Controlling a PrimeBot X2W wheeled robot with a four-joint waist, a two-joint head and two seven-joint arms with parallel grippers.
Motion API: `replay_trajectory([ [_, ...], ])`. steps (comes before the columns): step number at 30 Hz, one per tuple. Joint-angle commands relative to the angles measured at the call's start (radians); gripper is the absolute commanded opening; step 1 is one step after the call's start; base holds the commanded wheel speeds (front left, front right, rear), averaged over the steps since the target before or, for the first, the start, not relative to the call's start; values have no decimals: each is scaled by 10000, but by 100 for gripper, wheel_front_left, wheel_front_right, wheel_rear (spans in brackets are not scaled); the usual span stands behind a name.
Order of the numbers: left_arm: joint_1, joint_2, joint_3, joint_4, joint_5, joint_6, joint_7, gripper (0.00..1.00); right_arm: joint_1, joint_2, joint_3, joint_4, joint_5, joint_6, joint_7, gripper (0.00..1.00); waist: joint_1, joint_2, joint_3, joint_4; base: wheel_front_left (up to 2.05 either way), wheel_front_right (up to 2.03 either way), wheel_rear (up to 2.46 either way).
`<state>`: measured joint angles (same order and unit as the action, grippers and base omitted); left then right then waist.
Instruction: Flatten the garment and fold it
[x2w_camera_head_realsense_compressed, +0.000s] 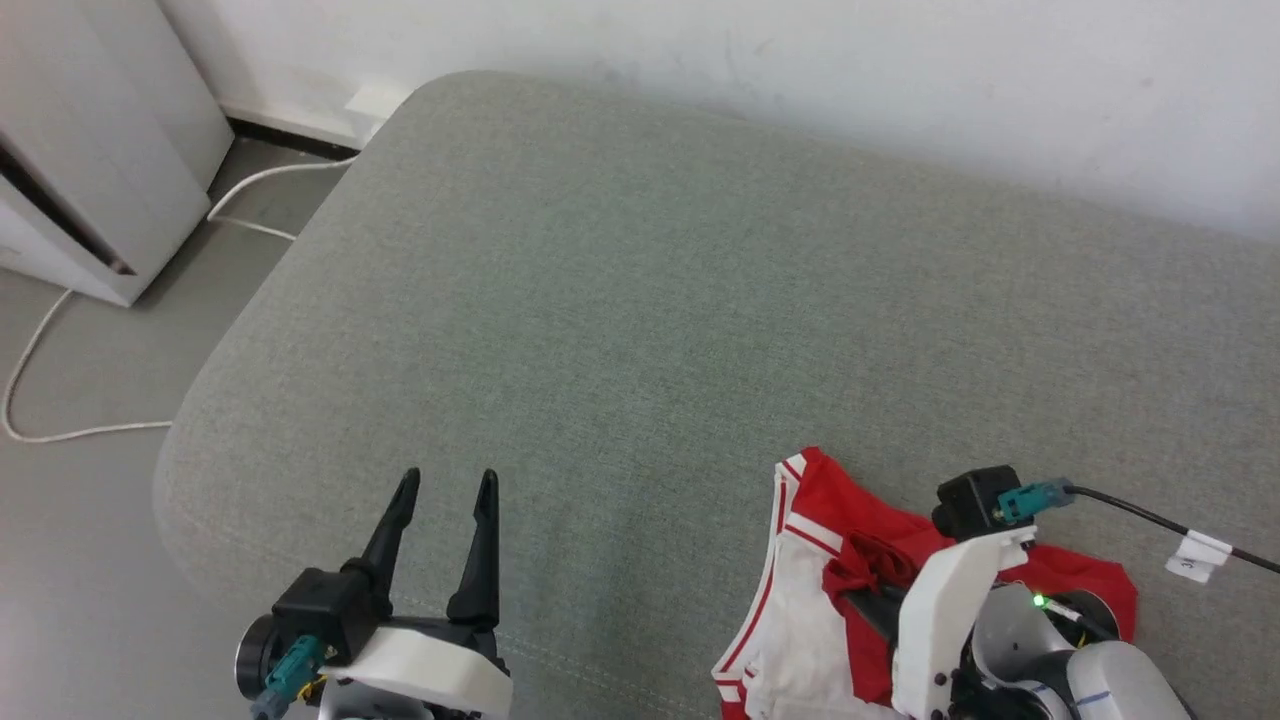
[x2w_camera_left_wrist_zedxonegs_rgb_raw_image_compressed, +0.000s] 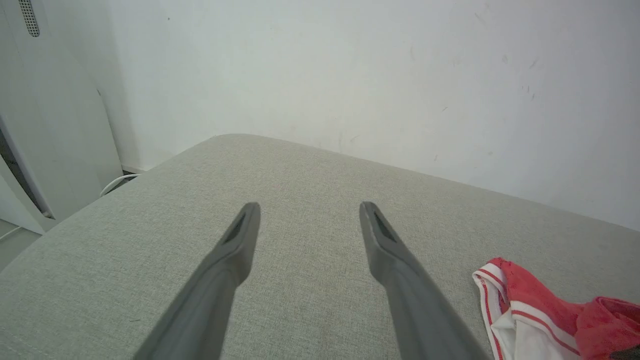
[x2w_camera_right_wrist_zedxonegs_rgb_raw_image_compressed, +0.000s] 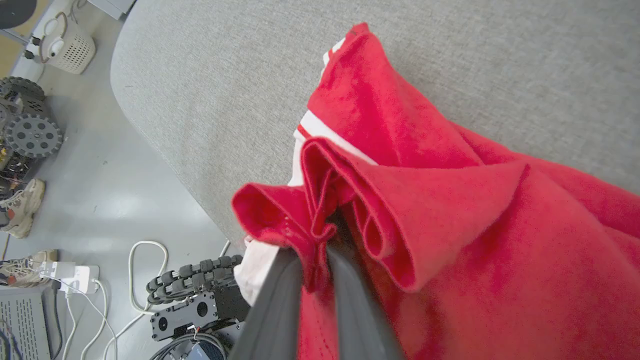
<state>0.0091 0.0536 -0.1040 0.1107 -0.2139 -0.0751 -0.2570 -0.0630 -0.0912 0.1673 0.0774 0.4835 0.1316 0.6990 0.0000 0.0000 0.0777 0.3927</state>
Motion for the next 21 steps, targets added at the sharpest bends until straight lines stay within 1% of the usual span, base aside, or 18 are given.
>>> replay_trajectory([
  [1, -155, -33, -29, 27, -97, 61, -47, 100, -268, -16, 82, 300, -39, -9, -213, 0, 0, 0, 138, 116, 0, 0, 0],
  [2, -160, -33, -33, 25, -107, 70, -47, 100, -378, -53, 164, 482, -115, -9, -372, 89, 0, 0, 165, 126, 0, 0, 0],
  [3, -164, -33, -40, 28, -113, 79, -47, 100, -478, -72, 258, 655, -184, -9, -525, 100, 0, 0, 180, 131, 0, 0, 0],
  [5, -167, -33, -43, 41, -114, 93, -47, 100, -666, -64, 564, 886, -125, -9, -806, 100, 0, 0, 201, 115, 0, 0, 0],
  [9, -177, -33, -22, 101, -86, 121, -47, 100, -932, 23, 1079, 1147, 433, -9, -1054, 100, 0, 0, 91, -31, 0, 0, 0],
  [15, -106, -33, 23, 134, 12, 100, -47, 100, -1331, -423, 1628, 1007, 517, -9, -1479, 100, 0, 0, -263, -408, 0, 0, 0],
  [17, -68, -33, 43, 148, 52, 73, -47, 100, -1502, -708, 1679, 817, 401, -9, -1762, 100, 0, 0, -391, -571, 0, 0, 0],
  [21, 9, -33, 119, 137, 122, 30, -47, 100, -1955, -1765, 1838, 326, -490, -9, -2821, 100, 0, 0, -629, -928, 0, 0, 0],
])
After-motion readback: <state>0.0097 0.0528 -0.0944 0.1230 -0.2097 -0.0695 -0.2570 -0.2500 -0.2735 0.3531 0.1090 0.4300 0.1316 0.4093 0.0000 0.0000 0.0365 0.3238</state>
